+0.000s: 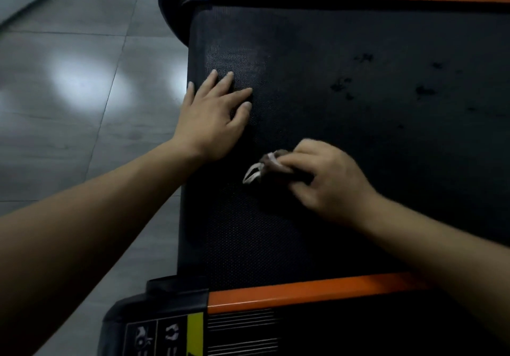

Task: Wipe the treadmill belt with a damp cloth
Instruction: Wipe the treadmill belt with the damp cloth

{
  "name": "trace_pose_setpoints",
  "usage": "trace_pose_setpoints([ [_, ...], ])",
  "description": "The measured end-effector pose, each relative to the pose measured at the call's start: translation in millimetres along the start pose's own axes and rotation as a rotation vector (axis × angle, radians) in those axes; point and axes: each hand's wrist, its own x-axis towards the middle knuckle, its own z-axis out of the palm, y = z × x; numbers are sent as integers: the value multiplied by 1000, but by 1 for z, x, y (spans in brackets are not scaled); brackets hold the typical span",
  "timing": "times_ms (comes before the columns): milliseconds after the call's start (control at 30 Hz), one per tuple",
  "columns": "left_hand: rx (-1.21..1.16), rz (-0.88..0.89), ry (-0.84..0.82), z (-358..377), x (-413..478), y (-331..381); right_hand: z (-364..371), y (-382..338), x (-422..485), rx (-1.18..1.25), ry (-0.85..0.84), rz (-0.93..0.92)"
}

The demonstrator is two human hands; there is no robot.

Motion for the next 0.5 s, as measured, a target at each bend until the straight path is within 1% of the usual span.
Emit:
trace_pose_setpoints([
  [33,3,2,-3,1,0,0,-6,10,5,-26,12,21],
  [100,11,4,-13,2,1,0,-17,32,21,-100,174,192],
  [133,12,5,-15,3,1,0,-18,41,24,-125,227,292],
  [167,12,5,-12,4,1,-1,-15,42,22,-136,257,333],
  [200,11,2,-10,4,2,-2,-11,35,15,-120,241,308],
  [233,10,-1,-7,5,3,-2,-8,22,4,-63,182,226],
  [300,16,-7,-4,4,5,-1,-7,-1,-21,40,8,56],
  [333,21,-9,-8,2,6,1,-12,-1,-27,34,-60,8],
  [367,27,-12,-16,1,7,3,-18,7,-26,-30,-74,-28],
  [400,33,-18,-25,0,9,5,-25,21,-20,-101,-34,-14],
  [433,40,-32,-31,-1,9,7,-32,37,-12,-163,61,62],
  [467,48,-45,-32,-1,10,11,-39,52,-6,-193,163,183],
  [500,59,-58,-29,-1,12,14,-42,62,-3,-181,229,308],
])
